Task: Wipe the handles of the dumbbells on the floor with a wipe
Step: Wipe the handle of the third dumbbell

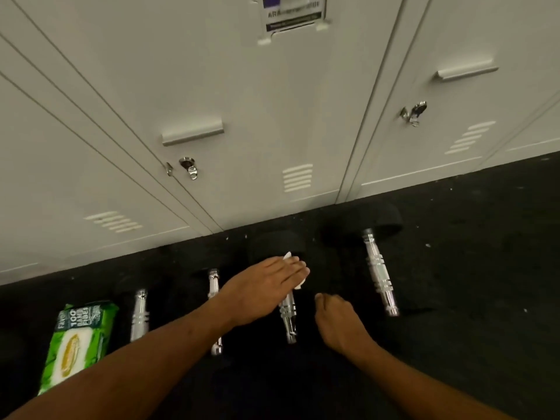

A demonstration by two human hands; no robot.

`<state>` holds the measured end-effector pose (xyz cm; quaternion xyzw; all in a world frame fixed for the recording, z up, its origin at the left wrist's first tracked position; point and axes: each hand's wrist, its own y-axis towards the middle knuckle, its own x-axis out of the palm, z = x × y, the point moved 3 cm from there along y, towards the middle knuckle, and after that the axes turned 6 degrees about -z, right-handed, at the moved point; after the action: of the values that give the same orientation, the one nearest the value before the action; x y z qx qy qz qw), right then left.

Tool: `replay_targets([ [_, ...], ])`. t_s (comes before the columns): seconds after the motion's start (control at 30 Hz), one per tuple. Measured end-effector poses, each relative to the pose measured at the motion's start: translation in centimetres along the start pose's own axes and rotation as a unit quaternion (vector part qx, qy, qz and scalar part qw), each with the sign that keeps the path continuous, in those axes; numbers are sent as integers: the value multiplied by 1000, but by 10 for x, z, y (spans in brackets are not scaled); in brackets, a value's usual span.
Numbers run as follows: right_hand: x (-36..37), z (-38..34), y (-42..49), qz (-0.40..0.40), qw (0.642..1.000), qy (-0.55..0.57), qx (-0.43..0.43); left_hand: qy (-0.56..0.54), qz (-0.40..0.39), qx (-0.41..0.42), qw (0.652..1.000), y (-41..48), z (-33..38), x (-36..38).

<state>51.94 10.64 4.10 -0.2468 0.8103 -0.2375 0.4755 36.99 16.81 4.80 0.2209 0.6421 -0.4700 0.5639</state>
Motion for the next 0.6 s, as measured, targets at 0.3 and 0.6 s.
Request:
replay_targets([
  [0.3, 39, 7, -10, -10, 991, 118, 57, 44, -30, -5, 999, 3, 0, 32],
  [0.6, 49, -3, -19, -35, 990, 132, 22, 59, -26, -24, 998, -4, 1, 42],
])
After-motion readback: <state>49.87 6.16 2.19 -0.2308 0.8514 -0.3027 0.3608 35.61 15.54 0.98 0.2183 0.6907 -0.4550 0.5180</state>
